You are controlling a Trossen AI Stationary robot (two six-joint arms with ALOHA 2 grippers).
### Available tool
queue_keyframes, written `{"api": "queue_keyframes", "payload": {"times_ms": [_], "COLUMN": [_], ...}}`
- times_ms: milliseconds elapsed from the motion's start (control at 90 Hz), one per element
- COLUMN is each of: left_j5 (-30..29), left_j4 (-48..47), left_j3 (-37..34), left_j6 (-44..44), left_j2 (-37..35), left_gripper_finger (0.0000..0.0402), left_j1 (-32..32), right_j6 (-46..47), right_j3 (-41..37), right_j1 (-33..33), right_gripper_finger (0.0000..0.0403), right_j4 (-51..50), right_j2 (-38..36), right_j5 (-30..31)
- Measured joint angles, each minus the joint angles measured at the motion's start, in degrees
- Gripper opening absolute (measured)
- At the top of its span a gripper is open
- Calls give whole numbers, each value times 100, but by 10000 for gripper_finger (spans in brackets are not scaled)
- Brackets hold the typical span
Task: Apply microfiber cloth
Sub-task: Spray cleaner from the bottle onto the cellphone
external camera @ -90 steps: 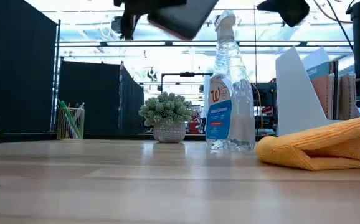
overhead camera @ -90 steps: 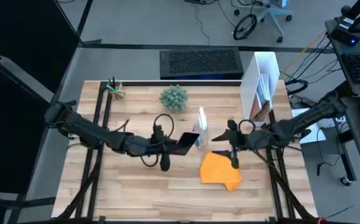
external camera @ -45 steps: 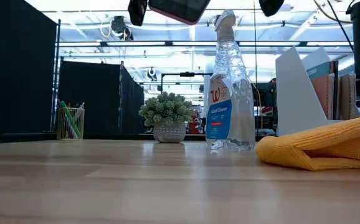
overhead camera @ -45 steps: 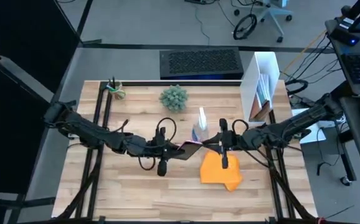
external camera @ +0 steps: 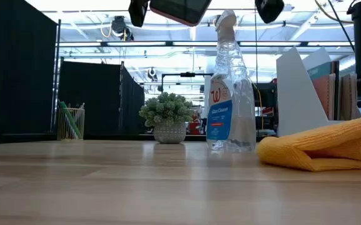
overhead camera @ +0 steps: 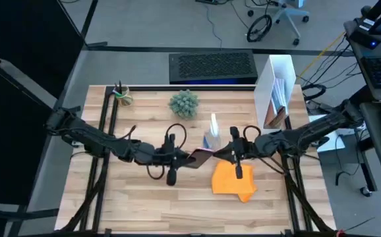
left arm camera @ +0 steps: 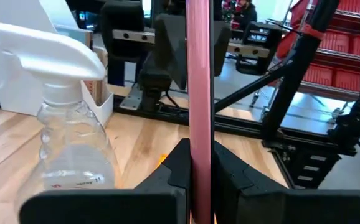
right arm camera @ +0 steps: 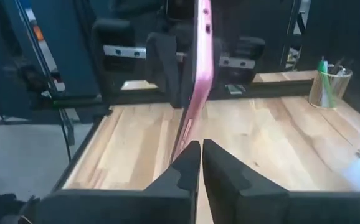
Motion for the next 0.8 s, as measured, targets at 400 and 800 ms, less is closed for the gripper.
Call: {"api": "queue_keyframes", "payload": {"times_ms": [400,800], "left_j5": [-4,-15], "left_j4": [-7,19], "left_j3": [11,11], "left_j6": [2,156], "left_j2": [-11,-15], "left_gripper_finger": [13,13], "left_j1": [-4,48], "right_j6": [-255,-573], "right_j3": [-4,-7], "right_j1": [-66,-190], "right_gripper_finger": [0,0], "right_j4": [680,1454], "right_j2": [42,166], "right_j5": [-260,-268]}}
